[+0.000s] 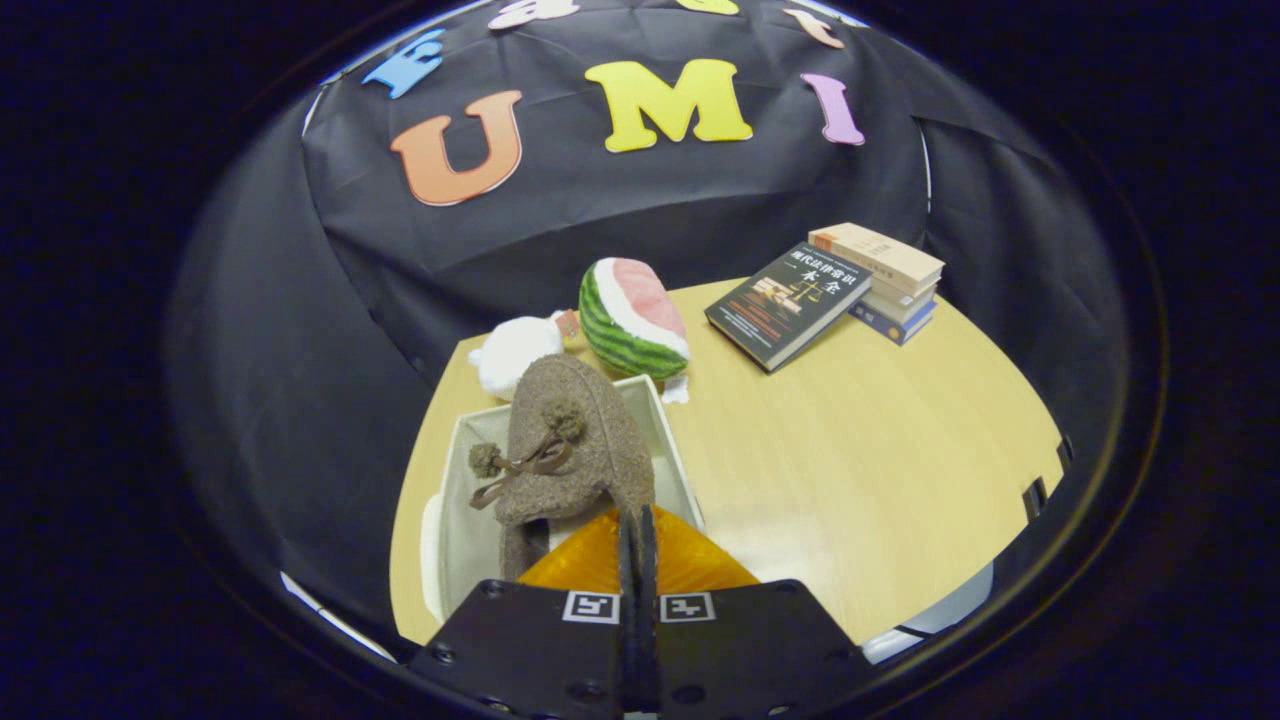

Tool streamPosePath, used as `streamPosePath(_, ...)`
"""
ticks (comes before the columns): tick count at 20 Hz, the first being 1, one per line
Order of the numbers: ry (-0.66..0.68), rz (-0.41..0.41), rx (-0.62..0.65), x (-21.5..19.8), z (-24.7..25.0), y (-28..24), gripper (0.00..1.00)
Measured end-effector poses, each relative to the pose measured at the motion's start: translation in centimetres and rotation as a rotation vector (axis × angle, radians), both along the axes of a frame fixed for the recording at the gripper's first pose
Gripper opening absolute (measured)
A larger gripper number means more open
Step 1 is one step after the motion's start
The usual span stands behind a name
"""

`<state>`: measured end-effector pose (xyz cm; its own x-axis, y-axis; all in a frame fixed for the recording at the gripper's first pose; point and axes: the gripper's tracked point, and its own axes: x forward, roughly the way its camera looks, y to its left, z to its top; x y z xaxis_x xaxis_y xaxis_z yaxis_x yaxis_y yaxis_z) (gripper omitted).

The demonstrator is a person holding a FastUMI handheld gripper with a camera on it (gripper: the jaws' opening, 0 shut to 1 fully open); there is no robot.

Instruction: Open the storage box then place both shoes into the box .Put the left shoe in first, then the right shoe, with the right side of both shoes facing outward in a uniform manner.

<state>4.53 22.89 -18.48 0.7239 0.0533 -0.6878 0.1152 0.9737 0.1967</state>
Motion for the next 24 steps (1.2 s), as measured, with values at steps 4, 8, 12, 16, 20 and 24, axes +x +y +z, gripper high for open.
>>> streamPosePath(4,0.033,-0.024,-0.021,-0.2,-1.8,-0.2,0.00)
streamPosePath(8,0.037,-0.019,-0.015,0.0,-2.5,0.3,0.07)
streamPosePath(12,-0.014,0.005,-0.025,0.8,-1.2,0.5,0.24)
streamPosePath(16,-0.091,0.047,-0.052,1.2,1.2,-0.2,0.65)
streamPosePath(20,-0.200,0.072,-0.100,0.9,4.9,-2.2,0.87)
streamPosePath(24,-0.302,0.074,-0.130,0.4,9.1,-5.1,0.97)
